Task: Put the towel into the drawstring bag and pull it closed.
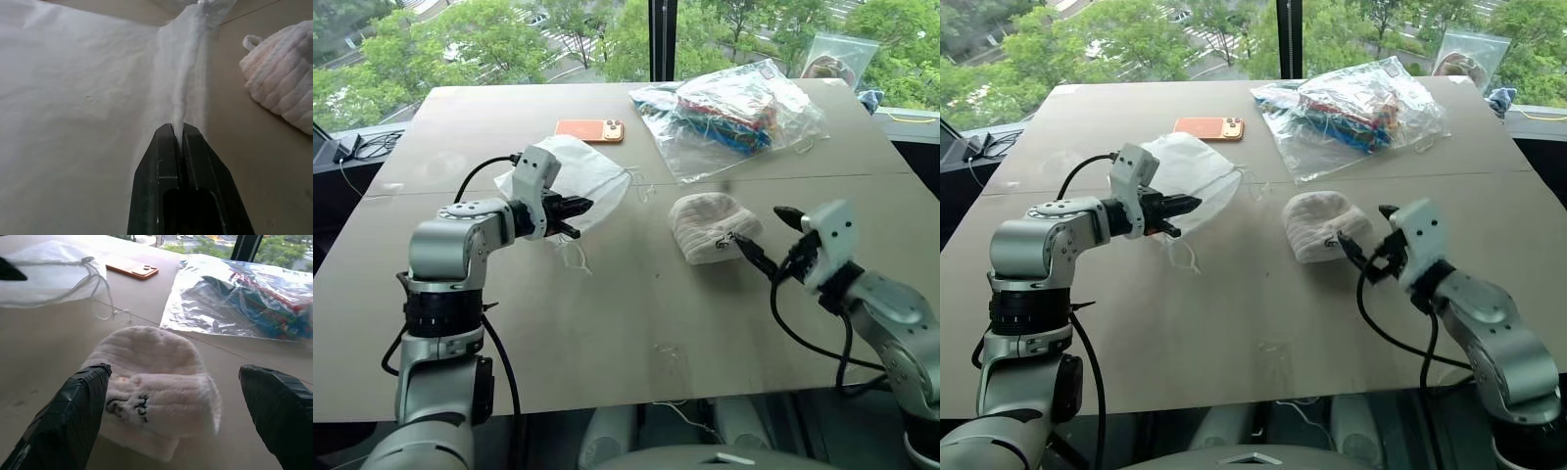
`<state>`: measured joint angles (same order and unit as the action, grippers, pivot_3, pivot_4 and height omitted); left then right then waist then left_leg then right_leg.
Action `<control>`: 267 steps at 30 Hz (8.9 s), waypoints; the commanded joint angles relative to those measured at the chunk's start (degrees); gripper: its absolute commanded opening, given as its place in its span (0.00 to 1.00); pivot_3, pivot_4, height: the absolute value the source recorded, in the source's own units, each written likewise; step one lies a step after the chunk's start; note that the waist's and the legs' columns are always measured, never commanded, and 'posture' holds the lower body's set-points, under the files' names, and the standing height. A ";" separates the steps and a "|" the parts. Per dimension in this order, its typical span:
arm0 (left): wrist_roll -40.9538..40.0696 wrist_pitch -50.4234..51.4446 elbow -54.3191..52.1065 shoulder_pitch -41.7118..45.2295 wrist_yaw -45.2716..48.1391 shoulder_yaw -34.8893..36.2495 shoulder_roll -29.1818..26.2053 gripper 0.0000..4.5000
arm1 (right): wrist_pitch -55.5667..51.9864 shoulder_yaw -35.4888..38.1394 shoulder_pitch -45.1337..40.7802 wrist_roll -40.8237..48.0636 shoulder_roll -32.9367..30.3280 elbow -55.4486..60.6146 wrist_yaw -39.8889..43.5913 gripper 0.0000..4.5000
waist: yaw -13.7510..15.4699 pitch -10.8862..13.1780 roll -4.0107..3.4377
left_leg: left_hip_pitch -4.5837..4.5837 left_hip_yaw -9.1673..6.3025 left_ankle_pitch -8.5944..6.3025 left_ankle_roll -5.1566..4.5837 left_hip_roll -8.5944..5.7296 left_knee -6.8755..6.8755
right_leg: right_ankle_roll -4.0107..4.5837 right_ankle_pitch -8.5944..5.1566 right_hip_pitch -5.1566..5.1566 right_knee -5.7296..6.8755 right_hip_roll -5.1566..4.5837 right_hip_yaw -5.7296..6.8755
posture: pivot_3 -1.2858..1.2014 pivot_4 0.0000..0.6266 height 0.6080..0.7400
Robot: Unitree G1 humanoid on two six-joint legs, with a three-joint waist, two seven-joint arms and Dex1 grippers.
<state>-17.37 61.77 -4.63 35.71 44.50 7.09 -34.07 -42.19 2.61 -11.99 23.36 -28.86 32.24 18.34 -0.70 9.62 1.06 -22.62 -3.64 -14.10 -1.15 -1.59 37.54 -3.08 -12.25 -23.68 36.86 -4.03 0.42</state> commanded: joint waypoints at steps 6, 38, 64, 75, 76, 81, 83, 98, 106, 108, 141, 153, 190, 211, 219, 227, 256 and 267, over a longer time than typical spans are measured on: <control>-3.68 0.07 -9.90 -2.55 -1.99 -2.92 -0.40 0.01 | -11.20 -5.43 -14.29 -2.23 1.81 -14.91 -0.06 1.00 | -0.14 0.02 -0.03 | -0.02 0.09 0.00 0.00 0.00 -0.02 | 0.01 0.00 -0.07 0.00 0.00 -0.12 | 0.52 0.24 1.00; -6.44 -7.46 -6.45 -1.92 -6.24 -6.25 1.74 0.00 | -4.03 -8.73 -9.01 7.46 10.19 -7.10 17.20 0.00 | -1.31 -0.06 0.16 | 0.29 0.20 -0.01 0.00 0.10 -0.18 | 0.01 0.01 0.00 0.13 0.07 -0.27 | 0.52 0.24 1.00; -2.35 -19.65 -11.72 -6.61 -2.27 -11.34 -1.58 0.00 | -19.86 1.47 -17.75 11.15 34.98 -19.25 -3.89 0.00 | -1.40 0.01 0.06 | -0.02 0.13 0.01 0.03 -0.02 -0.25 | 0.02 0.02 -0.35 0.14 0.01 -0.27 | 0.52 0.24 1.00; -11.31 -15.34 -12.18 -1.90 -3.21 -4.42 3.15 0.00 | -13.91 -4.38 -19.54 5.74 36.19 -29.79 -4.33 0.00 | -1.49 0.04 0.01 | -0.02 0.14 0.01 0.02 -0.07 -0.25 | 0.02 0.02 -0.36 0.16 0.00 -0.26 | 0.52 0.24 1.00; -11.58 -14.88 -12.37 -2.08 -2.88 -4.48 3.07 0.00 | -13.51 -4.43 -19.70 6.10 36.49 -30.02 -3.97 0.00 | -1.57 0.04 0.02 | -0.04 0.13 0.01 0.02 -0.10 -0.22 | 0.02 0.02 -0.36 0.18 0.01 -0.24 | 0.52 0.24 1.00; -12.47 -14.17 -14.77 -5.77 -2.29 -5.36 1.81 0.00 | -10.62 -2.65 -21.24 8.22 38.44 -31.62 -3.13 0.00 | -1.87 0.05 -0.02 | 0.00 0.19 0.01 0.03 -0.10 -0.25 | 0.02 0.02 -0.41 0.22 0.03 -0.31 | 0.52 0.24 1.00; -13.32 -13.36 -16.33 -7.64 -2.09 -5.10 1.12 0.00 | -10.04 2.47 -22.46 11.94 41.11 -32.98 -4.89 0.00 | -1.69 0.05 -0.02 | -0.03 0.14 0.01 0.03 -0.09 -0.25 | 0.02 0.02 -0.42 0.22 0.03 -0.28 | 0.52 0.24 1.00; -20.01 -5.34 -13.01 -11.14 -4.54 1.66 -0.82 0.00 | -9.66 13.18 -23.46 28.29 39.75 -34.71 -7.85 0.00 | -1.68 0.08 -0.07 | -0.04 0.16 0.00 0.02 -0.07 -0.26 | 0.02 0.01 -0.40 0.22 0.01 -0.28 | 0.52 0.24 1.00; -36.81 19.99 -8.34 -3.56 -6.45 7.79 1.58 0.00 | -13.18 9.23 -20.46 32.16 38.00 -28.89 -10.38 0.00 | -1.84 0.10 -0.08 | -0.04 0.13 0.00 0.01 -0.08 -0.25 | 0.01 0.01 -0.41 0.25 0.02 -0.26 | 0.52 0.24 1.00; -37.82 20.96 -8.31 -2.13 -7.59 7.98 2.79 0.00 | -13.46 6.22 -19.64 30.49 37.57 -27.64 -9.87 0.00 | -1.84 0.10 -0.08 | -0.04 0.14 0.01 0.02 -0.08 -0.25 | 0.01 0.01 -0.41 0.25 0.03 -0.27 | 0.52 0.24 1.00; -29.57 4.23 -10.37 0.90 -7.41 0.46 -0.04 0.00 | 7.97 -11.44 -24.26 8.32 37.82 -46.20 6.84 0.00 | -1.96 0.11 -0.08 | -0.08 0.22 0.13 0.24 -0.09 -0.33 | 0.02 0.01 -0.50 0.21 0.00 -0.37 | 0.52 0.24 1.00; -32.50 7.35 -13.56 -3.84 -7.02 0.40 -2.24 0.00 | 16.95 -7.20 -30.28 6.01 39.52 -51.50 10.68 0.00 | -1.70 0.12 -0.07 | -0.10 0.16 0.15 0.28 -0.08 -0.32 | 0.02 0.02 -0.54 0.23 0.00 -0.35 | 0.52 0.24 1.00; -58.68 15.18 -10.57 -1.36 -29.78 11.14 9.37 0.00 | 14.27 -11.89 -27.82 7.71 38.29 -51.89 15.75 0.00 | -1.80 0.13 -0.01 | -0.16 0.24 0.23 0.42 -0.14 -0.19 | 0.04 0.01 -0.85 0.78 0.02 -0.61 | 0.52 0.24 1.00; -21.58 -19.25 0.19 -3.53 10.38 -5.22 -12.99 0.00 | 5.32 -14.22 -15.70 -8.97 12.35 -14.18 8.70 0.93 | -1.67 0.18 0.01 | -0.17 0.29 0.11 0.20 -0.10 -0.30 | 0.06 -0.01 -0.89 0.69 0.05 -0.61 | 0.52 0.24 1.00; -17.97 -20.67 -0.16 -2.22 11.78 -6.13 -11.03 0.00 | 5.27 -14.36 -22.49 -15.04 20.82 -25.53 -1.28 0.85 | -1.59 0.22 0.07 | -0.21 0.29 0.12 0.21 -0.12 -0.25 | 0.05 -0.01 -0.90 0.73 0.02 -0.61 | 0.52 0.24 1.00; -18.09 -20.28 -2.77 -3.46 9.25 -4.84 -8.20 0.00 | 4.75 -15.91 -23.63 -19.96 20.47 -26.50 -3.09 0.11 | -1.58 0.26 0.12 | -0.24 0.30 0.12 0.20 -0.12 -0.26 | 0.05 -0.01 -0.93 0.71 0.01 -0.63 | 0.52 0.24 1.00; -16.14 -20.90 0.29 -2.14 11.97 -3.83 -8.02 0.00 | 1.05 -15.81 -16.28 -16.49 11.84 -16.05 6.54 0.57 | -1.66 0.28 0.13 | -0.23 0.28 0.11 0.18 -0.12 -0.23 | 0.04 -0.01 -0.92 0.77 0.03 -0.59 | 0.52 0.24 1.00; -16.35 -20.08 -1.53 -2.74 11.74 -3.60 -8.41 0.00 | 13.09 -15.31 -22.58 -21.37 18.80 -35.26 0.21 0.57 | -1.72 0.28 0.15 | -0.21 0.30 0.12 0.21 -0.12 -0.23 | 0.04 -0.01 -0.94 0.80 0.03 -0.62 | 0.52 0.24 1.00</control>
<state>-33.26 41.95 -3.97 32.84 56.07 1.79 -41.57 -32.17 -13.50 -32.95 2.70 -10.81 -2.61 19.91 -2.42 9.90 1.21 -22.83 -3.35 -13.98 -0.95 -1.71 37.31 -3.04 -12.25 -24.62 37.66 -3.99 -0.19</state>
